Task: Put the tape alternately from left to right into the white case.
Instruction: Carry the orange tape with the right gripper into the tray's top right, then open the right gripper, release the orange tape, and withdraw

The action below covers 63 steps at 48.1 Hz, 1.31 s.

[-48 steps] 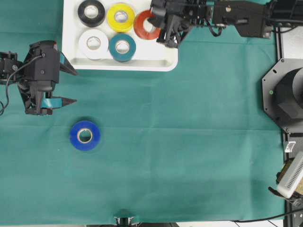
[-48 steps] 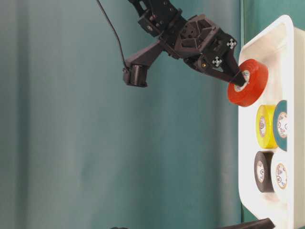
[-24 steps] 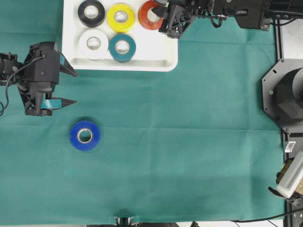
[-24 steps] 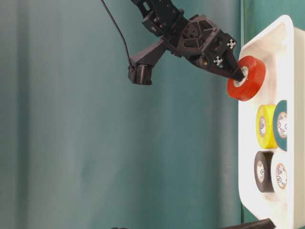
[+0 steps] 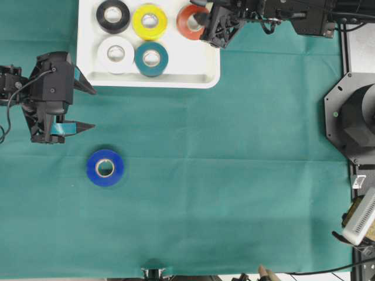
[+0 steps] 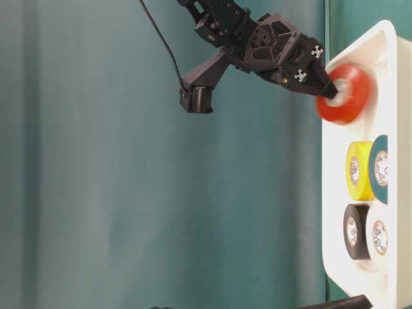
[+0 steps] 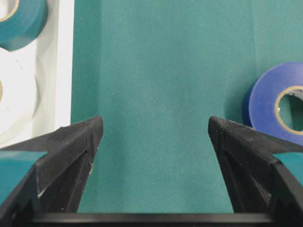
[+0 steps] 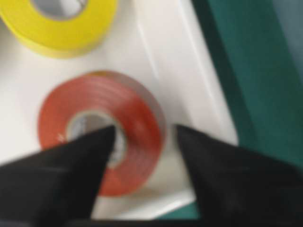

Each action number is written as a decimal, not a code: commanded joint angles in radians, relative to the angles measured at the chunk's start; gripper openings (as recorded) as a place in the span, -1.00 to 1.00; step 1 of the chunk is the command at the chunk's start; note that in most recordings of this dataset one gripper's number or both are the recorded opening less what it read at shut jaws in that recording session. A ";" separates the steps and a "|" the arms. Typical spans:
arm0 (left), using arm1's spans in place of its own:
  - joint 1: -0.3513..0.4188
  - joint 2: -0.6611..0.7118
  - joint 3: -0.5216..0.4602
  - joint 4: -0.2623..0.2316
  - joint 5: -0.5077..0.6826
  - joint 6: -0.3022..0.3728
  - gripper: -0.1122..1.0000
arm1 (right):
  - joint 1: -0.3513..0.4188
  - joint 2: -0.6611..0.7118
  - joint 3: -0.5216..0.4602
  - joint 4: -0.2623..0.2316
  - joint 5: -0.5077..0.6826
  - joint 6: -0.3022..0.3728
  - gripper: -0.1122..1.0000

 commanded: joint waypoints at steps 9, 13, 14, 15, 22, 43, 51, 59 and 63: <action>-0.003 -0.008 -0.015 -0.002 -0.003 0.002 0.98 | -0.002 -0.015 -0.021 -0.002 -0.017 0.002 0.60; -0.003 -0.008 -0.017 -0.002 -0.003 0.002 0.98 | -0.002 -0.023 -0.017 -0.002 -0.018 0.002 0.79; -0.003 -0.008 -0.017 -0.002 -0.003 0.002 0.98 | -0.002 -0.028 -0.014 -0.002 -0.018 0.003 0.79; -0.003 -0.008 -0.017 0.000 -0.003 0.003 0.98 | 0.000 -0.032 -0.012 -0.002 -0.018 0.002 0.78; -0.002 -0.008 -0.017 -0.002 -0.003 0.002 0.98 | 0.018 -0.074 0.017 -0.002 -0.021 0.002 0.78; -0.003 -0.008 -0.018 -0.002 -0.003 0.003 0.98 | 0.161 -0.242 0.181 -0.002 -0.130 0.002 0.77; -0.003 -0.008 -0.017 -0.002 -0.003 0.002 0.98 | 0.255 -0.275 0.229 -0.002 -0.189 0.002 0.77; -0.003 -0.008 -0.017 -0.002 -0.003 0.002 0.98 | 0.336 -0.287 0.252 -0.002 -0.204 0.005 0.76; -0.003 -0.008 -0.017 0.000 -0.003 0.002 0.98 | 0.371 -0.287 0.259 -0.002 -0.201 0.006 0.76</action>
